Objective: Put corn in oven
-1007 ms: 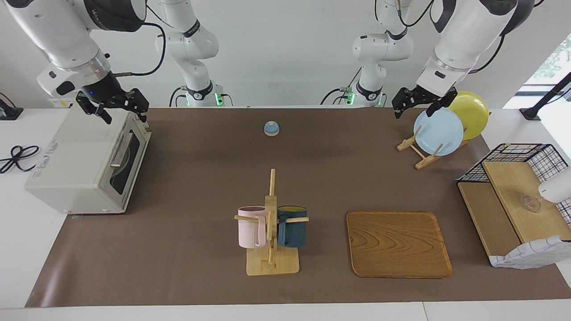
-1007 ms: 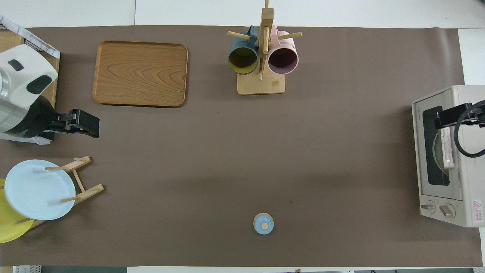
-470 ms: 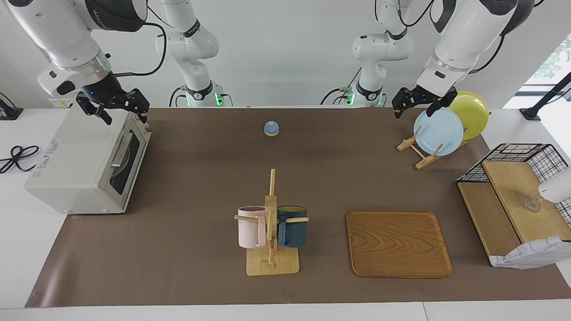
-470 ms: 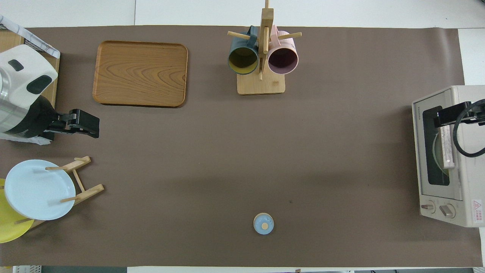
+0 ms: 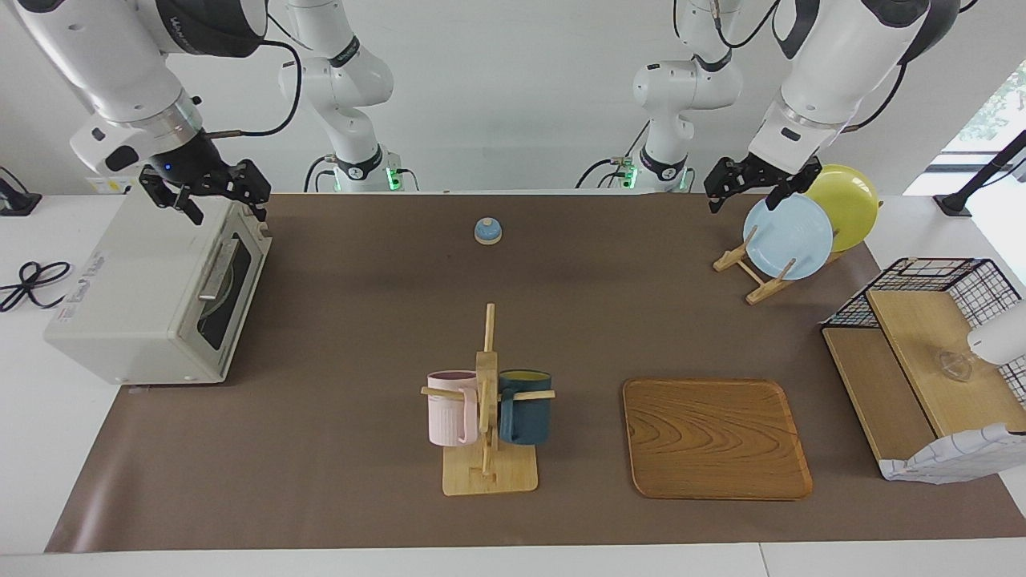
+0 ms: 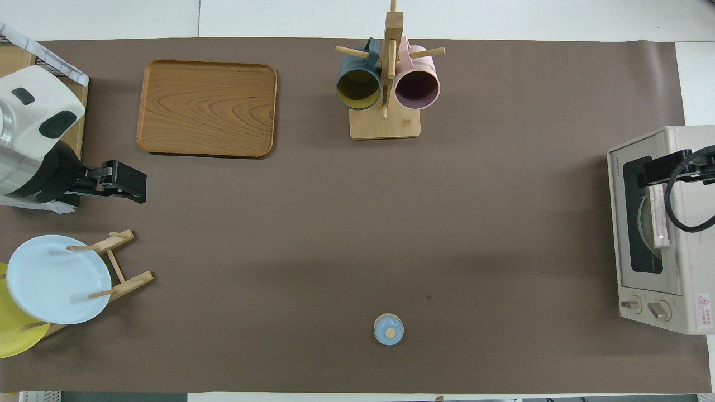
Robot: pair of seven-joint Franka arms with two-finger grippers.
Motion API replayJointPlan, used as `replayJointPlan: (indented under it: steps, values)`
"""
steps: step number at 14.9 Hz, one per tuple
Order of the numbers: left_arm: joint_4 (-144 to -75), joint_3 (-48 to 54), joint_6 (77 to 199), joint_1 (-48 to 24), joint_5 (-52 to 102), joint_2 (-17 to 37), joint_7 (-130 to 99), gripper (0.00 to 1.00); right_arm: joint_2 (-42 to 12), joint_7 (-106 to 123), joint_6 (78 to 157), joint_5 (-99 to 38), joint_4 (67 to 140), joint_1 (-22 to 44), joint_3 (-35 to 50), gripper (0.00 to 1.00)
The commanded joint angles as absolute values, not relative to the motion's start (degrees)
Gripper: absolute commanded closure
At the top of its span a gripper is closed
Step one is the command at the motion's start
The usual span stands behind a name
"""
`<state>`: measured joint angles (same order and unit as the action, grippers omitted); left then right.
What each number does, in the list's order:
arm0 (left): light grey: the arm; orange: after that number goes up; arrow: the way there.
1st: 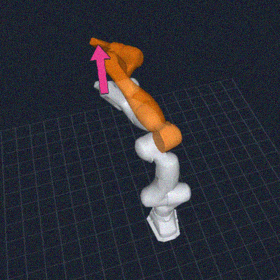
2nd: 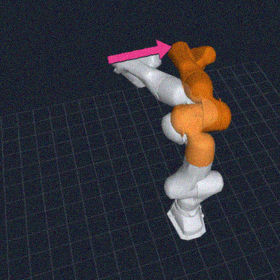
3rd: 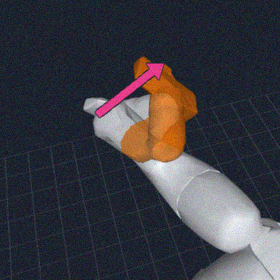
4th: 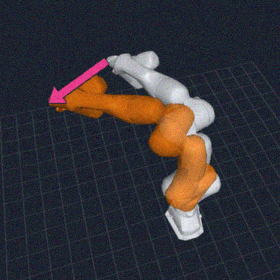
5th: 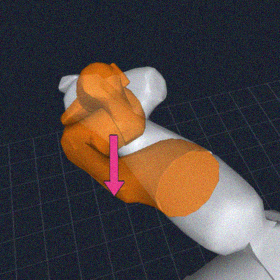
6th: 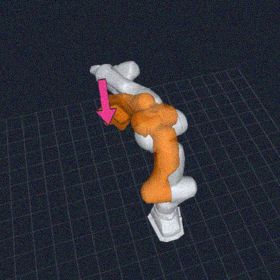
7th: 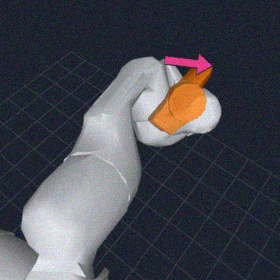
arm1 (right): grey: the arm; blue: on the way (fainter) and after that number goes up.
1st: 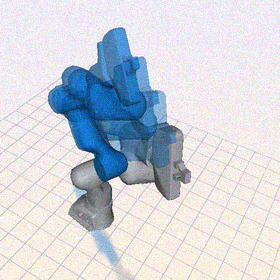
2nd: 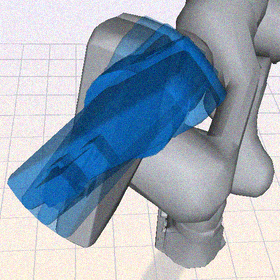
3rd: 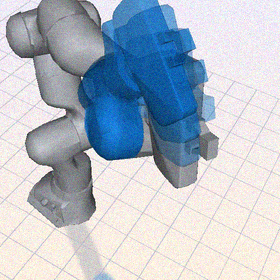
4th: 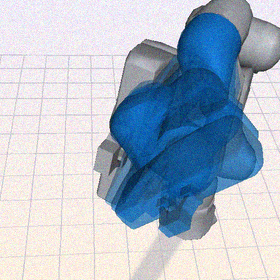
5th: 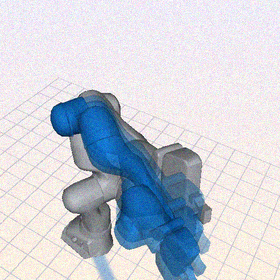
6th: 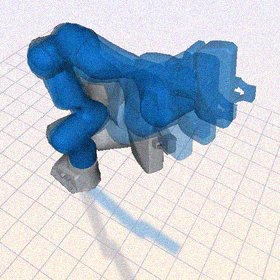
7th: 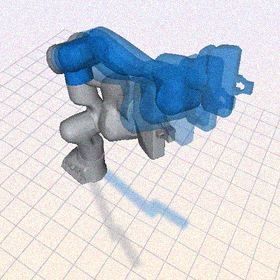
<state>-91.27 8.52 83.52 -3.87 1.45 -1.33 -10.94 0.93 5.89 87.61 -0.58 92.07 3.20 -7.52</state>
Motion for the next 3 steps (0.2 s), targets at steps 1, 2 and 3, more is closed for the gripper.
replayJointPlan:
  steps: [1,2,3]
  values:
    - [-93.08,8.79,84.37,-3.16,2.2,-2.9,-10.55,0.0,0.53,5.01,87.36,-0.44,91.41,3.25,-7.47,0.0]
    - [-93.08,8.79,84.37,-3.16,2.2,-2.9,-10.55,0.0,0.53,4.92,87.36,-0.44,91.41,3.25,-7.47,0.0]
    - [-93.08,8.79,84.37,-3.16,2.2,-2.9,-10.55,0.0,0.53,5.01,87.28,-0.44,91.41,3.25,-7.47,0.0]
